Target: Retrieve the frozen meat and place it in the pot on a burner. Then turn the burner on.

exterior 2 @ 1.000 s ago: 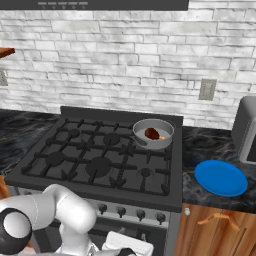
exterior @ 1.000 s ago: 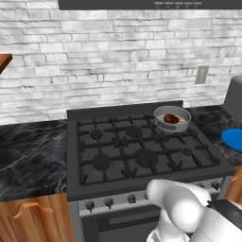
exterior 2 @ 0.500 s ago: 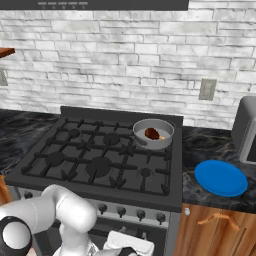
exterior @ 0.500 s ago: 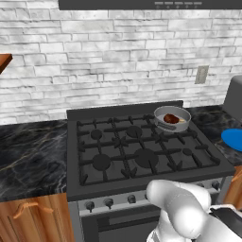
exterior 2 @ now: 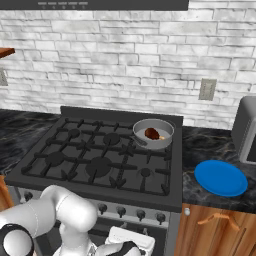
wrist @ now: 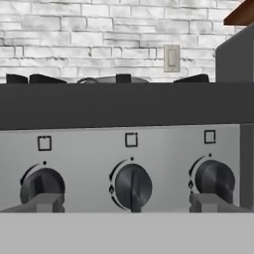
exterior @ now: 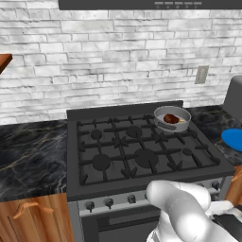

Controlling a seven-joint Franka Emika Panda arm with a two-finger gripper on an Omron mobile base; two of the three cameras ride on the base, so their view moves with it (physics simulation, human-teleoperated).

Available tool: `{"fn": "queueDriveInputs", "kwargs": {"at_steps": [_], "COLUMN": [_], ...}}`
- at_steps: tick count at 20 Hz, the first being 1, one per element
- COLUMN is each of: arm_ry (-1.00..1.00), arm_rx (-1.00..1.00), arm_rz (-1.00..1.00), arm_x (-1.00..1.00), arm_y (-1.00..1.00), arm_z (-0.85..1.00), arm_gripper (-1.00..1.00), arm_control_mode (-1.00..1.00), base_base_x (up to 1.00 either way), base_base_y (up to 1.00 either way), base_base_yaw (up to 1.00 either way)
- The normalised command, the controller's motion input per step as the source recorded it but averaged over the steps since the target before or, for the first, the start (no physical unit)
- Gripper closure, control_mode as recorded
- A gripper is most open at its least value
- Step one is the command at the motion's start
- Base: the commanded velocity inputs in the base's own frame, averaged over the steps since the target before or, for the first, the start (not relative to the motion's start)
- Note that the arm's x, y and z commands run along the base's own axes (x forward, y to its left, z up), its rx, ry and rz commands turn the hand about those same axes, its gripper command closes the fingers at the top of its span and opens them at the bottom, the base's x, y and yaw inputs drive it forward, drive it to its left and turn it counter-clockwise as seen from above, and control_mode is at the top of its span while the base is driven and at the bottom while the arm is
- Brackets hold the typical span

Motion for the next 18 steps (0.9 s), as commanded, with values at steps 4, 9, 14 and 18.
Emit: {"fn": "queueDriveInputs", "kwargs": {"at_steps": [4, 9, 14, 18], "arm_ry": [0.00, 0.00, 0.00, 0.00], "arm_rx": [0.00, 0.00, 0.00, -0.01], "arm_rz": [0.00, 0.00, 0.00, 0.00], "arm_x": [0.19, 0.18, 0.14, 0.06], "arm_y": [0.00, -0.02, -0.07, 0.00], "arm_z": [-0.05, -0.05, -0.06, -0.08], "arm_gripper": [-1.00, -1.00, -1.00, -1.00], "arm_control_mode": [-1.00, -1.00, -1.00, -1.00], "base_base_x": [0.00, 0.00, 0.00, 0.00], "base_base_y": [0.00, 0.00, 0.00, 0.00], "base_base_yaw": [0.00, 0.00, 0.00, 0.00]}}
